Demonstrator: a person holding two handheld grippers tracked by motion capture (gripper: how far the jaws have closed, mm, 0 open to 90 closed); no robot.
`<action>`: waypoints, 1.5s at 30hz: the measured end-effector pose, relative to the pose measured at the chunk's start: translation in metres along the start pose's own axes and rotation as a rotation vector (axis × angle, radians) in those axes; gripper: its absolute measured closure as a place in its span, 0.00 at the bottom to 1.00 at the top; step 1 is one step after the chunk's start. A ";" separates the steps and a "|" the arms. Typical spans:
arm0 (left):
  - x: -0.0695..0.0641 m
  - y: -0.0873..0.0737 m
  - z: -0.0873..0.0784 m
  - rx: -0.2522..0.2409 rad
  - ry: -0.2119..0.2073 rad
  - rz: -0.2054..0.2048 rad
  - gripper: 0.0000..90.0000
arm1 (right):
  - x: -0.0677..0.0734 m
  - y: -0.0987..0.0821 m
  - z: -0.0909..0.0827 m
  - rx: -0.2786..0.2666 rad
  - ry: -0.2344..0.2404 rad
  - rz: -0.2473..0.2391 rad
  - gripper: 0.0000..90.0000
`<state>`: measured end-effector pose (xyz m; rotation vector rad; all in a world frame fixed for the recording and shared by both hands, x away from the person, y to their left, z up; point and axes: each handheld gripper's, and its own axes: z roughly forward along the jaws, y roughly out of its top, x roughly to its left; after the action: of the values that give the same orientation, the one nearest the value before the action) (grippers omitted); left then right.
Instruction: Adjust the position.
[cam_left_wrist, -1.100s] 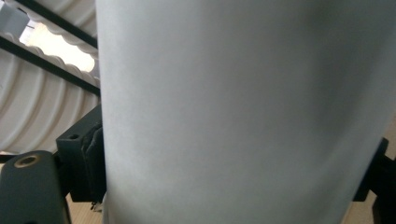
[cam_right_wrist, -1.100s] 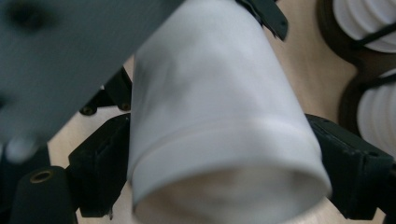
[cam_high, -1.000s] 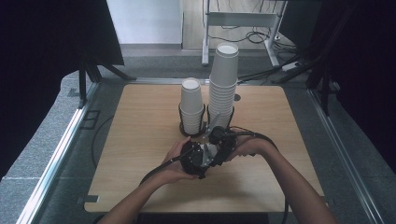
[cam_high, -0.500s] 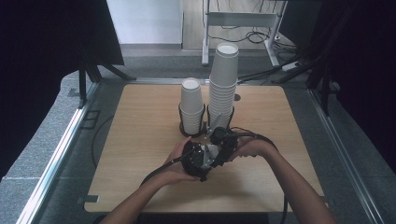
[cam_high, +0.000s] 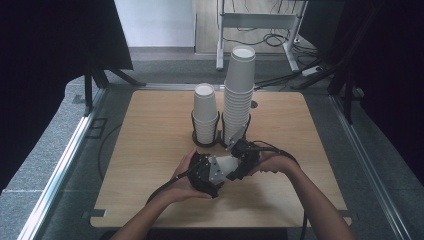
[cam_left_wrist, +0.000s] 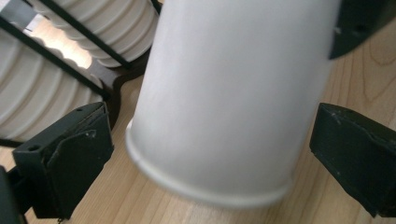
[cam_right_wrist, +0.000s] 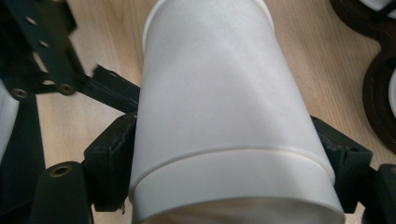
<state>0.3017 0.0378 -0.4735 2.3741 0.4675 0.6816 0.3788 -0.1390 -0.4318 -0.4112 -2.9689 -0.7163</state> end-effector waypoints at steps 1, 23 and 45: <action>0.001 -0.002 -0.002 -0.010 -0.002 -0.008 0.00 | -0.001 -0.002 0.000 -0.011 -0.007 0.002 0.24; 0.023 -0.033 -0.018 -0.052 -0.040 -0.308 0.04 | 0.004 -0.027 0.006 -0.349 -0.093 0.129 0.23; 0.028 -0.040 -0.021 -0.095 -0.068 -0.403 0.07 | 0.025 -0.048 0.025 -0.591 -0.208 0.263 0.23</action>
<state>0.3063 0.0909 -0.4755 2.1163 0.8338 0.4263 0.3416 -0.1630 -0.4718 -0.9351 -2.7353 -1.5902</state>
